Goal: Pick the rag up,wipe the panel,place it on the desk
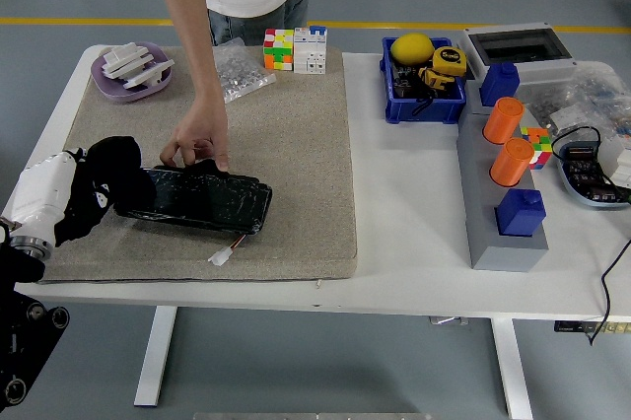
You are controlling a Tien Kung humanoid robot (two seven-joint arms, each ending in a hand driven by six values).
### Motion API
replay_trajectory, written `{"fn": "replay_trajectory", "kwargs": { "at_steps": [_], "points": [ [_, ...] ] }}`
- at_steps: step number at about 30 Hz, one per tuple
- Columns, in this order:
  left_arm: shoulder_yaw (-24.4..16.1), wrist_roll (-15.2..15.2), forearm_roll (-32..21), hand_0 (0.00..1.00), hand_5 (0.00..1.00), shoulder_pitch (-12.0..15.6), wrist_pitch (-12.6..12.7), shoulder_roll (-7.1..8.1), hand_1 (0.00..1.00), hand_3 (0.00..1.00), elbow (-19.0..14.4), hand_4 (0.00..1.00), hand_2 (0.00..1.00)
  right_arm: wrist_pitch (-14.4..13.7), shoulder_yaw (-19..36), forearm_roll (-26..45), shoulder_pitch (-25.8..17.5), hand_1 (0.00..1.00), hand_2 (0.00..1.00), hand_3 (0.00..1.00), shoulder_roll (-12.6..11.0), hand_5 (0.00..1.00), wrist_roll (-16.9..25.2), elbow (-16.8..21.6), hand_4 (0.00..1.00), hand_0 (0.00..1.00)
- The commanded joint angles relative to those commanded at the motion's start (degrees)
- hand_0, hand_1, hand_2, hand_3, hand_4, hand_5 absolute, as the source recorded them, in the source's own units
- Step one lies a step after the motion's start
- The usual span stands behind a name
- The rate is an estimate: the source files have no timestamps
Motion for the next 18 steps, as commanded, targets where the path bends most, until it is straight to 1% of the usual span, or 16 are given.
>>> {"fn": "replay_trajectory", "kwargs": {
  "at_steps": [4, 5, 8, 10, 11, 13, 16, 17, 18],
  "points": [
    [-1.6, -0.7, -0.2, 0.262, 0.002, -0.3, 0.6, 0.30, 0.262, 0.464, 1.9, 0.172, 0.499, -0.1, -0.2, 0.1, 0.0, 0.571, 0.658, 0.567, 0.0, 0.434, -0.1, 0.0, 0.978, 0.528],
    [-1.9, -1.1, -0.5, 0.279, 0.002, -0.5, 0.9, 0.41, 0.296, 0.488, 2.7, 0.237, 0.513, -0.1, -0.2, 0.1, 0.0, 0.571, 0.658, 0.566, 0.0, 0.433, -0.1, 0.0, 0.978, 0.529],
    [-2.4, -2.2, -1.4, 0.279, 0.002, -1.0, 1.6, 0.46, 0.296, 0.488, 4.5, 0.237, 0.513, -0.2, -0.2, 0.1, 0.0, 0.571, 0.658, 0.566, 0.0, 0.433, -0.1, 0.0, 0.978, 0.529],
    [-2.5, -3.7, -2.6, 0.279, 0.002, -1.4, 2.3, 0.58, 0.296, 0.488, 5.7, 0.237, 0.513, -0.3, -0.1, 0.0, 0.0, 0.571, 0.658, 0.566, 0.0, 0.433, -0.1, 0.0, 0.978, 0.529],
    [-2.5, -4.1, -3.0, 0.357, 0.002, -1.6, 2.3, 0.62, 0.473, 0.567, 6.3, 0.496, 0.569, -0.3, -0.2, 0.1, 0.0, 0.571, 0.658, 0.567, 0.0, 0.433, -0.2, 0.0, 0.978, 0.530],
    [-2.4, -5.8, -4.8, 0.357, 0.002, -2.2, 1.9, 0.69, 0.473, 0.567, 7.9, 0.496, 0.569, -0.3, -0.3, 0.1, 0.0, 0.571, 0.658, 0.567, 0.1, 0.433, -0.2, 0.0, 0.978, 0.530],
    [-2.3, -6.6, -5.4, 0.357, 0.002, -2.6, 0.8, 0.72, 0.473, 0.567, 9.0, 0.496, 0.569, -0.4, -0.1, -0.1, 0.0, 0.571, 0.658, 0.567, 0.1, 0.433, -0.2, 0.0, 0.978, 0.530],
    [-2.3, -6.5, -5.2, 0.543, 0.012, -2.6, 0.3, 0.67, 0.596, 0.571, 9.2, 0.612, 0.610, -0.4, 0.0, -0.2, 0.0, 0.571, 0.658, 0.566, 0.1, 0.432, -0.2, 0.0, 0.977, 0.530],
    [-2.4, -6.2, -5.0, 0.543, 0.012, -2.7, -0.2, 0.65, 0.596, 0.571, 9.4, 0.612, 0.610, -0.4, 0.2, -0.3, 0.0, 0.571, 0.658, 0.566, 0.1, 0.432, -0.2, 0.0, 0.977, 0.530]
  ]
}}
